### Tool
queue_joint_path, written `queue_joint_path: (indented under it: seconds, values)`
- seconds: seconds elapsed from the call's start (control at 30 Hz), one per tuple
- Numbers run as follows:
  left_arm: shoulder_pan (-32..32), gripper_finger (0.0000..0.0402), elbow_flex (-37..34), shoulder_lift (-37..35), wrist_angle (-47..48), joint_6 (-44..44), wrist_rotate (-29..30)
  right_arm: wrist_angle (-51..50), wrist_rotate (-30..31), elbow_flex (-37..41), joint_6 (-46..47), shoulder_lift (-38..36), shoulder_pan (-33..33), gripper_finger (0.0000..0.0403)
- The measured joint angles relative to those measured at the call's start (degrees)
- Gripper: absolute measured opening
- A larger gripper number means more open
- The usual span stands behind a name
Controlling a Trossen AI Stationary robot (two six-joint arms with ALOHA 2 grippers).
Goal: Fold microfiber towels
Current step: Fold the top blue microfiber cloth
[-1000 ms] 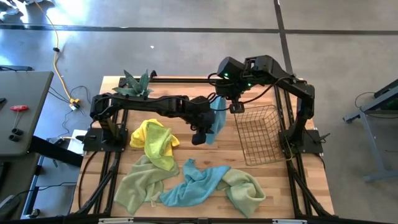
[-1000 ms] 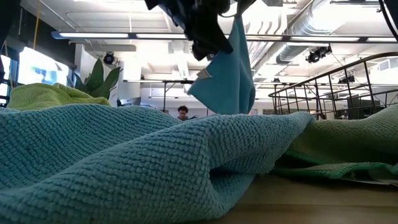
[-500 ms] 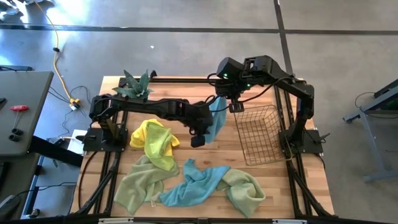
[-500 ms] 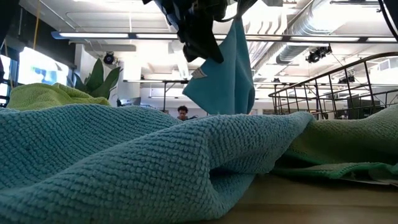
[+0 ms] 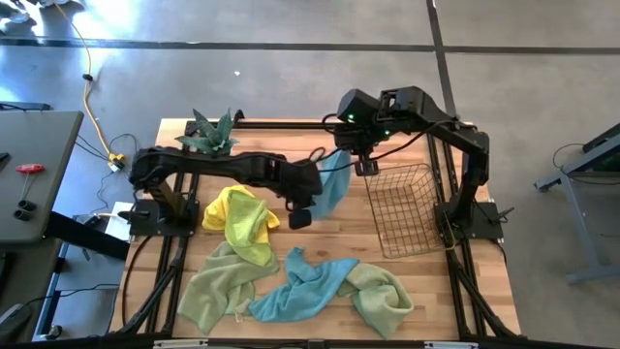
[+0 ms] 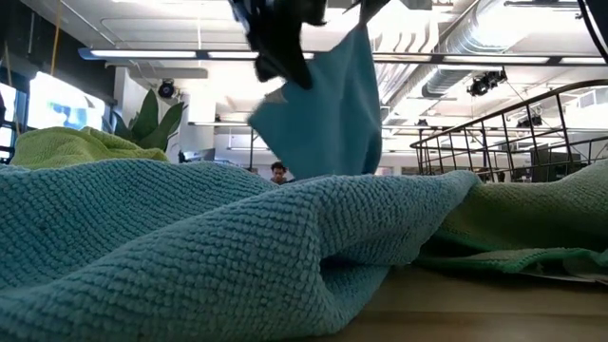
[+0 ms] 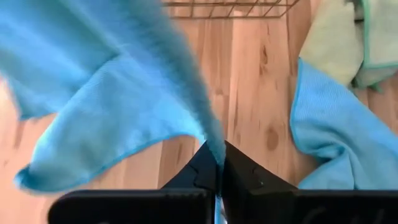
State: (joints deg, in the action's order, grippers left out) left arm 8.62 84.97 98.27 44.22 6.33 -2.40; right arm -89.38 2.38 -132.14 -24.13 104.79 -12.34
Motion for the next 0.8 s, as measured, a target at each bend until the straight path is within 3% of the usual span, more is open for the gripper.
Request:
queue_joint_path:
  seconds: [0.17,0.47,0.8]
  values:
    - [-0.26,0.0001,0.02,-6.05,4.45,2.04,2.7,1.37,-4.79,-0.21,1.72,-0.09,0.25,0.0]
    - [-2.22,0.0,0.73,-11.35,11.19,2.34,9.87,3.66,-6.93,-0.21,4.57,0.15,2.06,0.0]
    - [-4.35,0.0,14.25,-9.17,26.75,-6.68,24.91,4.48,-5.07,-0.3,6.01,0.0,4.28,0.0]
